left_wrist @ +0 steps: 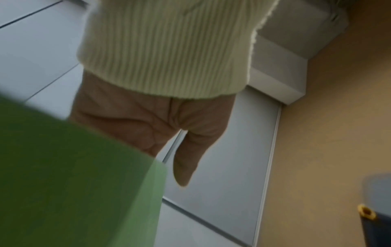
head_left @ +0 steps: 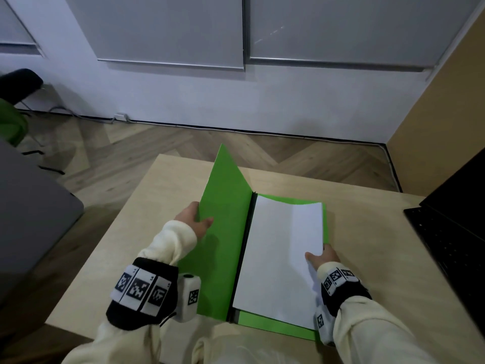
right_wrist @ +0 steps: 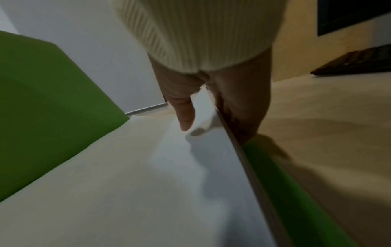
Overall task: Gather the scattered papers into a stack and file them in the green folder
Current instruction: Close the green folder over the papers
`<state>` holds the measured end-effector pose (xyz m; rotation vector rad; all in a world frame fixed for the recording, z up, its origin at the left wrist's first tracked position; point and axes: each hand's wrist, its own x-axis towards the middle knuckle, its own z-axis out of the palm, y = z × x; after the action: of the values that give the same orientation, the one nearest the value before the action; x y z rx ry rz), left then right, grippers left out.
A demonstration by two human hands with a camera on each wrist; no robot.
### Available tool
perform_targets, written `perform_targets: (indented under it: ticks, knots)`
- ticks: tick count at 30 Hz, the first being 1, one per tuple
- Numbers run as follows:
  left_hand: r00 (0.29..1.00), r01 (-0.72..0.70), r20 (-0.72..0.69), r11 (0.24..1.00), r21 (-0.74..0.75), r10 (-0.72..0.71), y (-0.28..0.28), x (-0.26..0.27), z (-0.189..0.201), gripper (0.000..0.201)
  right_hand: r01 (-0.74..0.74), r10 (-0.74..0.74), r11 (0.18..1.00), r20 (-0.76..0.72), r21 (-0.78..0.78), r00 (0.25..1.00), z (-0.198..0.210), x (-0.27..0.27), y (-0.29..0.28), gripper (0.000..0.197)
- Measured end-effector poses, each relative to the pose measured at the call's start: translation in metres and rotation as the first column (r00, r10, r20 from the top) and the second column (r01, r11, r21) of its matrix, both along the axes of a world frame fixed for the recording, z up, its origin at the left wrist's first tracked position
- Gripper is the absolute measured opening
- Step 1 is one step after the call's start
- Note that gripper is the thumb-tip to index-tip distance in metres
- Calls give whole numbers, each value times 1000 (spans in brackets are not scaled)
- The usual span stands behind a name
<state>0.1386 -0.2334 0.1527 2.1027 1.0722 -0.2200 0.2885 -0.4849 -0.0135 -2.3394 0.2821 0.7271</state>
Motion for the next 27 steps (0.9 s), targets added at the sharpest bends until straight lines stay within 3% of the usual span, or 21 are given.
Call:
perform_targets:
  ticks: [3,5,8,10,13,15,18,22,27]
  knots:
    - [1000,3,12,998,-63,-2,-7,-6,12,42,33,-30,999,196,-13,980,8,5,1,52]
    - [997,-18,78,996,-86,25,-14,-4,17,37,14,-38,997,347,71,937,23,7,11,46]
    - [992,1,127,993,-119,14,-30,-3,20,32,-104,-14,925,306,364,952,61,1,40,29]
    - [989,35,148,985,-170,-9,-43,-2,20,33,-259,134,835,278,485,951,90,-11,61,24]
    - [983,86,176,968,-238,-44,-66,-2,19,35,-415,342,700,238,581,909,128,-35,75,43]
    - [979,107,197,955,-278,-52,-80,-1,18,36,-450,402,674,220,585,889,137,-46,75,63]
    - [974,97,227,939,-329,-21,-92,2,12,34,-490,418,733,255,472,872,135,-48,58,68]
    - [974,73,222,886,-458,34,-96,4,1,21,-422,365,786,213,452,906,126,-35,17,24]
    - [984,-13,157,903,-430,88,-83,-3,-30,15,-256,225,891,124,375,966,108,-22,-30,30]
